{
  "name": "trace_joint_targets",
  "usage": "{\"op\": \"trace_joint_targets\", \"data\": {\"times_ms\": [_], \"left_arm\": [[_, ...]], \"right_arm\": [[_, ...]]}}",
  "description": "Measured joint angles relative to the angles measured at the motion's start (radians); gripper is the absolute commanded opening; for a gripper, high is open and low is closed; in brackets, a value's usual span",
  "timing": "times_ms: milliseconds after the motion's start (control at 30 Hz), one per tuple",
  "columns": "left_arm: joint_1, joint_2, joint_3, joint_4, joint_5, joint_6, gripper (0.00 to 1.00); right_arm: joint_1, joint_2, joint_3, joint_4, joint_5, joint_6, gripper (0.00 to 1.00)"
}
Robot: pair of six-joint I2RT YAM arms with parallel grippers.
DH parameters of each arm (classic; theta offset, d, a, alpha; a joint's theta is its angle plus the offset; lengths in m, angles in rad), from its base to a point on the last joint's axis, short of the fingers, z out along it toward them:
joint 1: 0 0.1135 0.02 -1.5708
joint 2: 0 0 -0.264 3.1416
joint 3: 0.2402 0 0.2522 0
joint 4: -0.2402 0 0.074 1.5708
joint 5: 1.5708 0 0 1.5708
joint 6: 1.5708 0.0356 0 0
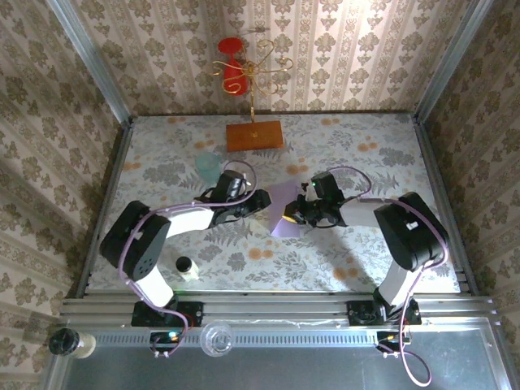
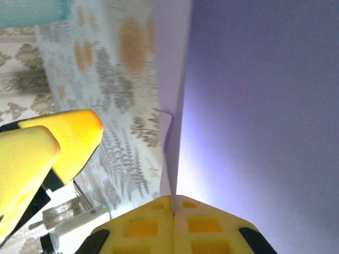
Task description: Fold a paper plane with a square sheet of paper (pick it up from the middle)
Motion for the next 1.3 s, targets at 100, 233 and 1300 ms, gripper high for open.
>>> {"op": "trace_joint_targets", "data": {"times_ms": [100,233,1300], "left_arm": [[0.031,-0.082,-0.055,0.037,-0.005,0.003,0.72],[0.075,-0.166,-0.101,0.078,0.015,0.001,0.82],[0.086,-0.171,-0.063,0.489,0.287,-0.170,0.81]], "right_arm": [[-0.010,-0.053,0.001,0.004,-0.006,-0.039,0.07],[-0.031,-0.101,0.015,0.022,-0.039,-0.072,0.07],[-0.037,-0.135,0.165,0.314,-0.264,0.111,0.09]]}}
